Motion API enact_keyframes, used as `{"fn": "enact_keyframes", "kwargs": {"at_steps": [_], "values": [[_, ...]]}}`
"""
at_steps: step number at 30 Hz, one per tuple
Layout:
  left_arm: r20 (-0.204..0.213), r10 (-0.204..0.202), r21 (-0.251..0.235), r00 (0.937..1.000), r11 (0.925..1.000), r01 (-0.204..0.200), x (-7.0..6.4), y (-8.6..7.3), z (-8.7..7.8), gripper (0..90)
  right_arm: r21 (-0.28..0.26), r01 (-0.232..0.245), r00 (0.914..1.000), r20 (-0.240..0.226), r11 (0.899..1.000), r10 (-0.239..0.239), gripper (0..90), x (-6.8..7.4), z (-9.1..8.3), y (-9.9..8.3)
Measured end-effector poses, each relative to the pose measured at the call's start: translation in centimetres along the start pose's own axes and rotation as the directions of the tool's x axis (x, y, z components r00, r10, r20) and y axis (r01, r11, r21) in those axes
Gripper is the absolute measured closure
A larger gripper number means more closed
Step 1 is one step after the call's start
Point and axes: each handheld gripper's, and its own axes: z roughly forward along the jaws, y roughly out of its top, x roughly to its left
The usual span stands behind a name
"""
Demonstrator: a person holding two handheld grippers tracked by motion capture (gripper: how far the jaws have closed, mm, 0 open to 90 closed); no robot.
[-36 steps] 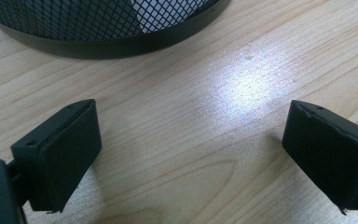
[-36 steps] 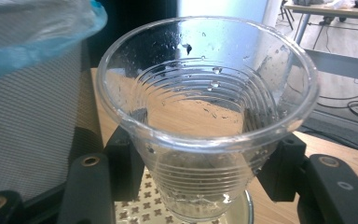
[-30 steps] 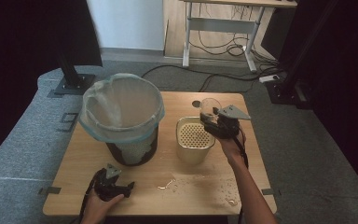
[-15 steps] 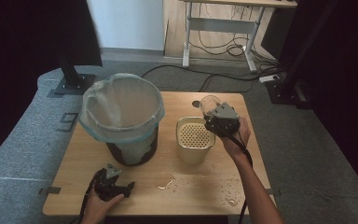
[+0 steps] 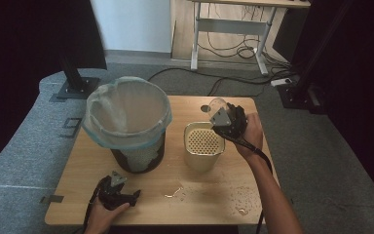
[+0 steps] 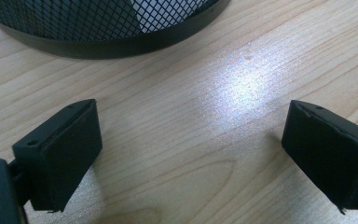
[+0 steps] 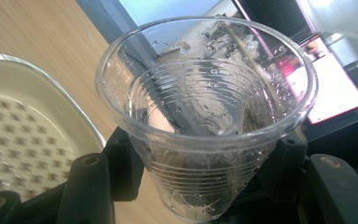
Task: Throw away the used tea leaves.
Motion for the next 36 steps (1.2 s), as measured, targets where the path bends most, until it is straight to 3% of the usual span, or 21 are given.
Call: {"fn": "enact_keyframes", "kwargs": {"at_steps": [2, 3, 4, 8, 12, 14, 16, 17, 18, 19, 20, 23, 26, 29, 30, 31, 32, 33, 34, 35, 36], "values": [[0.0, 0.0, 0.0, 1.0, 1.0, 0.0, 0.0, 0.0, 0.0, 4.4, 0.004, 0.028, 0.9995, 0.013, 1.0, -0.028, 41.5, 0.1, 0.1, 0.0], [0.0, 0.0, 0.001, 1.0, 1.0, 0.0, 0.0, 0.0, 0.0, 4.4, 0.016, 0.087, 0.9953, 0.041, 0.996, -0.087, 41.5, 0.4, 0.3, 0.1], [0.0, 0.0, 0.001, 1.0, 1.0, 0.0, 0.0, 0.0, 0.0, 4.4, 0.021, 0.116, 0.9919, 0.049, 0.993, -0.117, 41.6, 0.5, 0.3, 0.1], [0.0, 0.0, 0.001, 1.0, 1.0, 0.0, 0.0, 0.0, 0.0, 4.4, 0.036, 0.2, 0.9771, 0.067, 0.979, -0.202, 41.6, 1.0, 0.6, 0.1], [0.0, 0.0, 0.001, 1.0, 1.0, 0.0, 0.0, 0.0, 0.0, 4.4, 0.05, 0.298, 0.9503, 0.078, 0.953, -0.301, 41.5, 1.6, 1.0, 0.0], [0.0, 0.0, 0.001, 1.0, 1.0, 0.0, 0.0, 0.0, 0.0, 4.4, 0.069, 0.365, 0.9242, 0.094, 0.928, -0.37, 41.5, 2.0, 1.2, 0.0], [0.0, 0.0, 0.001, 1.0, 1.0, 0.0, 0.0, 0.0, 0.0, 4.4, 0.071, 0.375, 0.9194, 0.099, 0.924, -0.381, 41.5, 2.2, 1.2, -0.1], [0.0, 0.0, 0.0, 1.0, 1.0, 0.0, 0.0, 0.0, 0.0, 4.4, 0.08, 0.444, 0.8858, 0.11, 0.892, -0.451, 41.5, 2.6, 1.4, -0.1], [0.0, 0.0, 0.0, 1.0, 1.0, 0.0, 0.0, 0.0, 0.0, 4.4, 0.08, 0.461, 0.8765, 0.115, 0.884, -0.467, 41.5, 2.8, 1.5, -0.1], [0.0, 0.0, 0.001, 1.0, 1.0, 0.0, 0.0, 0.0, 0.0, 4.4, 0.08, 0.461, 0.8765, 0.115, 0.884, -0.467, 41.5, 2.8, 1.5, -0.1], [0.001, 0.0, 0.001, 1.0, 1.0, 0.0, 0.0, 0.0, 0.0, 4.4, 0.095, 0.492, 0.8565, 0.124, 0.865, -0.501, 41.5, 3.3, 1.6, -0.1], [0.001, 0.001, 0.001, 1.0, 1.0, -0.001, 0.0, 0.0, 0.0, 4.4, 0.101, 0.551, 0.818, 0.131, 0.828, -0.56, 41.5, 3.9, 1.8, -0.1], [0.0, 0.0, 0.001, 1.0, 1.0, 0.0, 0.0, 0.0, 0.0, 4.4, 0.113, 0.591, 0.7857, 0.144, 0.799, -0.602, 41.6, 4.4, 1.9, 0.0], [0.001, 0.0, 0.0, 1.0, 1.0, 0.0, 0.0, 0.0, 0.0, 4.4, 0.127, 0.643, 0.7381, 0.159, 0.755, -0.656, 41.8, 4.7, 2.0, 0.0], [0.001, 0.0, 0.001, 1.0, 1.0, 0.0, 0.0, 0.0, 0.0, 4.4, 0.131, 0.666, 0.7163, 0.163, 0.734, -0.678, 41.9, 4.9, 2.0, 0.1], [0.001, 0.001, 0.001, 1.0, 1.0, -0.001, 0.0, 0.0, 0.0, 4.4, 0.138, 0.679, 0.702, 0.164, 0.721, -0.693, 42.0, 5.0, 2.0, 0.1], [0.001, 0.001, 0.001, 1.0, 1.0, -0.001, 0.0, 0.0, 0.0, 4.4, 0.133, 0.69, 0.6905, 0.171, 0.711, -0.703, 42.2, 5.0, 2.1, 0.1], [0.001, 0.001, 0.001, 1.0, 1.0, -0.001, 0.0, 0.0, 0.0, 4.4, 0.133, 0.69, 0.6905, 0.171, 0.711, -0.703, 42.2, 5.0, 2.1, 0.1], [0.001, 0.001, 0.001, 1.0, 1.0, -0.001, 0.0, 0.0, 0.0, 4.4, 0.151, 0.723, 0.6508, 0.18, 0.674, -0.738, 42.5, 5.2, 2.0, 0.2], [0.001, 0.001, 0.001, 1.0, 1.0, -0.001, 0.0, 0.0, 0.0, 4.4, 0.151, 0.723, 0.6508, 0.18, 0.674, -0.738, 42.5, 5.2, 2.0, 0.2], [0.001, 0.001, 0.0, 1.0, 1.0, -0.001, 0.0, 0.0, 0.0, 4.4, 0.157, 0.748, 0.6185, 0.189, 0.645, -0.763, 42.9, 5.4, 2.1, 0.2]]}}
